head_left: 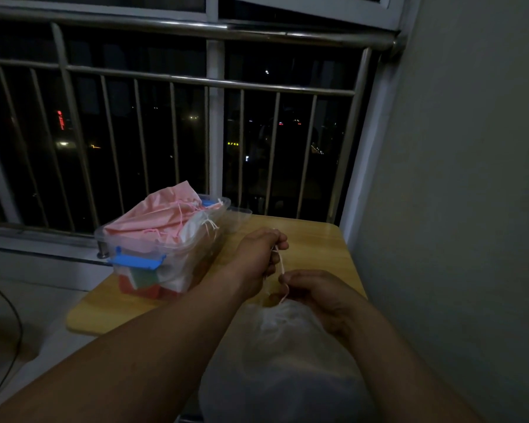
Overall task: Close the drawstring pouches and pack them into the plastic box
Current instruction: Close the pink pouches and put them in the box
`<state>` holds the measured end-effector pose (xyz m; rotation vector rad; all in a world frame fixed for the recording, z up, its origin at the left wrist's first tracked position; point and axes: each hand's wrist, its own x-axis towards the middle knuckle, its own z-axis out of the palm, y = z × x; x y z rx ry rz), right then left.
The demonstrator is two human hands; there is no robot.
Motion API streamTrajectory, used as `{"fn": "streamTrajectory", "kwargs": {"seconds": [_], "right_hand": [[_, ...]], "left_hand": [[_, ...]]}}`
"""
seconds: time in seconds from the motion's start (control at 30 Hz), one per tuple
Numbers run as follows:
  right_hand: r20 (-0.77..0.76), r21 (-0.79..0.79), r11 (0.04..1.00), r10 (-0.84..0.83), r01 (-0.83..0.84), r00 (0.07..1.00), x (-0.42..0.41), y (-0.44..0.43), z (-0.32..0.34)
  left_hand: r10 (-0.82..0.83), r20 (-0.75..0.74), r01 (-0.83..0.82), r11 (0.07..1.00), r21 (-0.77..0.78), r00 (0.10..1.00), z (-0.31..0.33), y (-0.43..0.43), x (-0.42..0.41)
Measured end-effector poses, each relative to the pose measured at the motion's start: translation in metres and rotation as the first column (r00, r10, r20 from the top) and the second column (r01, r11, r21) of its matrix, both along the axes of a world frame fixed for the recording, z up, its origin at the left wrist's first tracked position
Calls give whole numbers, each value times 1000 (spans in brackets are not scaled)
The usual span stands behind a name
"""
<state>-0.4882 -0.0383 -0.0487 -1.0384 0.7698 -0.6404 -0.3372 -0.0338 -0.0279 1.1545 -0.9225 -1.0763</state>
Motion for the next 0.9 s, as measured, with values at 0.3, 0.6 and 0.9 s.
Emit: {"fn": "streamTrajectory", "kwargs": {"seconds": [0.3,0.6,0.9], "right_hand": [[-207,-259,966,-52,-3,977,11,4,-1],[-9,-39,993,109,-109,994,10,4,2],[24,-64,996,58,-56,998,13,3,-5]], "left_hand": [[47,361,-9,994,-106,931,21,-3,8],[-1,154,-5,999,41,988,7,-7,17],[-142,203,106,978,182,969,-9,18,27]]}}
